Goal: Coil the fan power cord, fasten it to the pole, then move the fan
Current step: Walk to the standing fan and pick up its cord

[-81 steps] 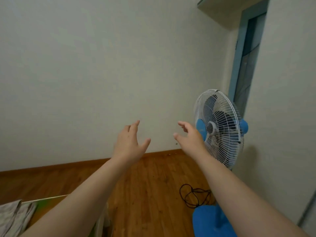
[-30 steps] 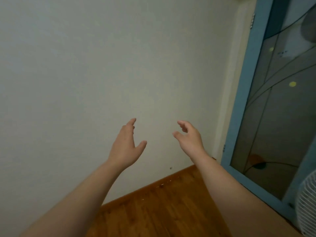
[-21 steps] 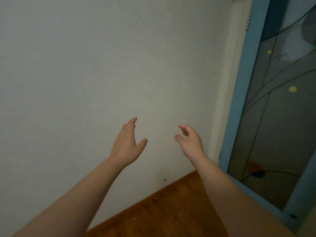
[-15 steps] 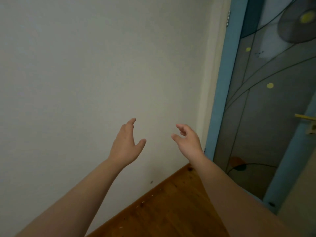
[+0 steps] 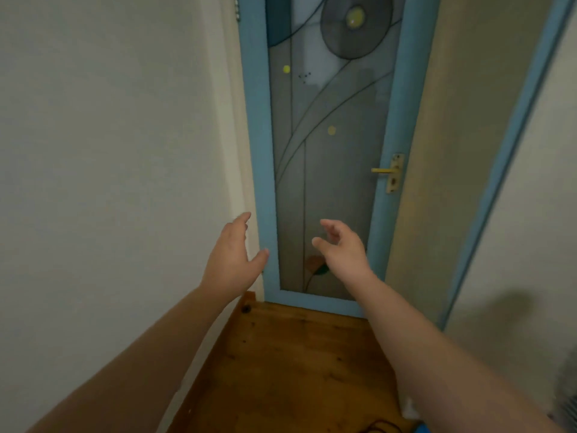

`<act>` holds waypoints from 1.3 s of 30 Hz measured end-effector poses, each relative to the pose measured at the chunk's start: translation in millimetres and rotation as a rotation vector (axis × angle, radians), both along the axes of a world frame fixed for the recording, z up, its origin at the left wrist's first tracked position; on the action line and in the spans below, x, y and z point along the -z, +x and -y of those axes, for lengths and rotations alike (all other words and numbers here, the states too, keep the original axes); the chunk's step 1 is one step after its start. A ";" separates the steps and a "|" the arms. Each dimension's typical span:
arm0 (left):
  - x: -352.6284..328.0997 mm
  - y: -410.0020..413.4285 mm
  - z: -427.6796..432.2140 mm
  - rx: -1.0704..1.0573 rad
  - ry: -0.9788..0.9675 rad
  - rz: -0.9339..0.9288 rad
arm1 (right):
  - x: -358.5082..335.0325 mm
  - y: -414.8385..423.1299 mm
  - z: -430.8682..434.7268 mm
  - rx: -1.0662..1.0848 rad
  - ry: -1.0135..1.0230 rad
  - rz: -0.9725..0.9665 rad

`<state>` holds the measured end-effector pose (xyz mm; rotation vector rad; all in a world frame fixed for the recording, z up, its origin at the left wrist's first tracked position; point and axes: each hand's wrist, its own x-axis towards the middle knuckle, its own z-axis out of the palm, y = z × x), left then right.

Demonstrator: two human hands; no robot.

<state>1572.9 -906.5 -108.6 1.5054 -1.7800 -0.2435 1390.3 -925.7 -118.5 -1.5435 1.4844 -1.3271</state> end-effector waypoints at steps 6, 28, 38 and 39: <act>9.8 -17.4 65.4 0.269 0.039 0.048 | 11.2 -20.2 7.7 0.265 0.057 0.031; 152.0 -232.4 99.7 0.752 0.289 0.051 | 137.7 -156.7 -54.1 0.822 0.306 -0.005; 310.9 -232.6 142.2 0.820 0.367 0.089 | 290.2 -160.1 -29.8 0.943 0.323 0.025; 337.2 -233.5 143.3 0.823 0.381 0.079 | 317.0 -160.5 -28.9 0.949 0.323 0.027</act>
